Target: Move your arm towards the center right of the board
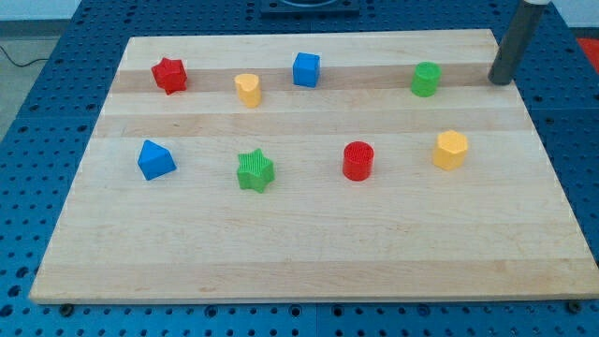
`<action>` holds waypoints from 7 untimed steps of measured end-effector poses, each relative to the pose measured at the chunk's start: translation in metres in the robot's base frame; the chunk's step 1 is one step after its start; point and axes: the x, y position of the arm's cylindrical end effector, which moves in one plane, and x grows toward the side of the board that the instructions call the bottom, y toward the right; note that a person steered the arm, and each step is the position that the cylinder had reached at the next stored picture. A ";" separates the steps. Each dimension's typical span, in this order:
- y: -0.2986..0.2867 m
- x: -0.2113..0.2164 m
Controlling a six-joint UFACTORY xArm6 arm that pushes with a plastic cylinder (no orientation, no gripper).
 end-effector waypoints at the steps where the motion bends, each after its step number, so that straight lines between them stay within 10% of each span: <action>1: 0.000 0.000; 7: -0.026 0.067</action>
